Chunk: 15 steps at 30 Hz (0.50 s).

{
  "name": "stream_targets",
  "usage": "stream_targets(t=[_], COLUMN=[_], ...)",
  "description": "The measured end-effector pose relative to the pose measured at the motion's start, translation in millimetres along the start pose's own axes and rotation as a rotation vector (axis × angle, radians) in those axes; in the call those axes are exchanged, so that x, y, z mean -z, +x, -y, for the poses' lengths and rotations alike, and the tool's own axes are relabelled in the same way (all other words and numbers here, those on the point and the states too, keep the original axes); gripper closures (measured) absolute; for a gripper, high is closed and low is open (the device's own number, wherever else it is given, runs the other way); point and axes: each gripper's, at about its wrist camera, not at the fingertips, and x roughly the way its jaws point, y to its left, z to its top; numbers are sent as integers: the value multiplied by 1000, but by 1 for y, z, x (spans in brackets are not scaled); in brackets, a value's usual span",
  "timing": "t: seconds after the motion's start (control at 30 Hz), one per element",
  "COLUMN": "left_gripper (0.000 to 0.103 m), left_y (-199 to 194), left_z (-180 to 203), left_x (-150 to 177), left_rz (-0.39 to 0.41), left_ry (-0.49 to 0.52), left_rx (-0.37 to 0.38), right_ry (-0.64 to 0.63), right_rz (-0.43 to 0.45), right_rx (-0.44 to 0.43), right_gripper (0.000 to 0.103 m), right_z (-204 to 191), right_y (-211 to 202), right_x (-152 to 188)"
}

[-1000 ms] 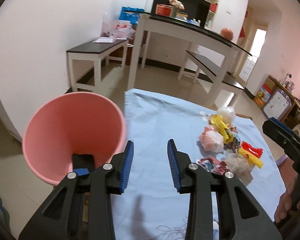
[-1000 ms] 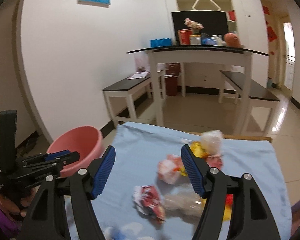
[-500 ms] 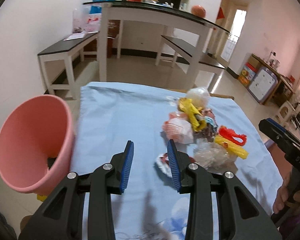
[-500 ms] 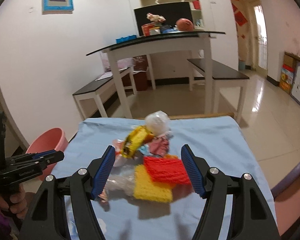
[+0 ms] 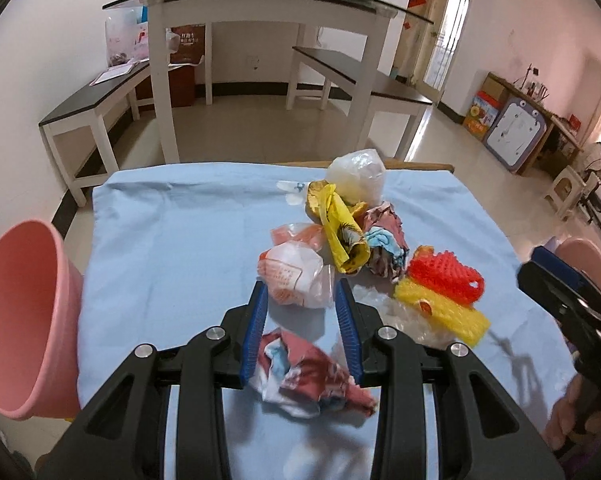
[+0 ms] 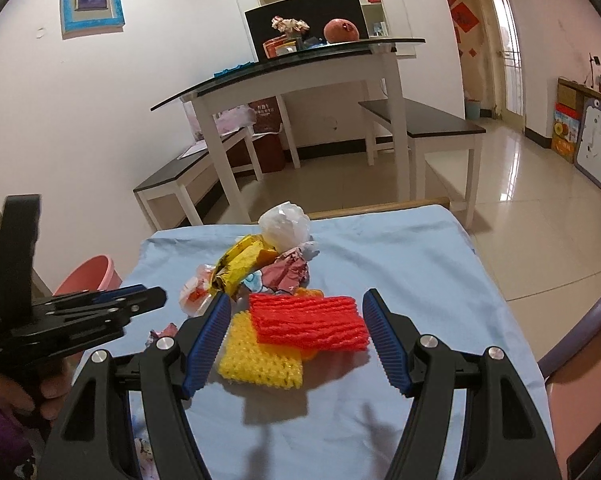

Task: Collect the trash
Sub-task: 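Move both tools back over the trash pile on the table, then grasp the orange-and-clear plastic bag with the left tool while the right tool grasps the red foam net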

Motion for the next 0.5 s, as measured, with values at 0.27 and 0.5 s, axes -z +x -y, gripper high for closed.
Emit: stream_targets(t=[0.27,0.5], left_gripper=[68,68], left_y=[28,31], left_z=[3,-4], left_x=[-3,0], left_rz=[-55,-35], left_ry=[3,6], left_rx=[-51,-81], right_ry=[8,21], right_rz=[-19,-43], right_rx=[-10,-32], right_gripper=[36,36], right_z=[4,8], right_y=[5,12], right_x=[2,6])
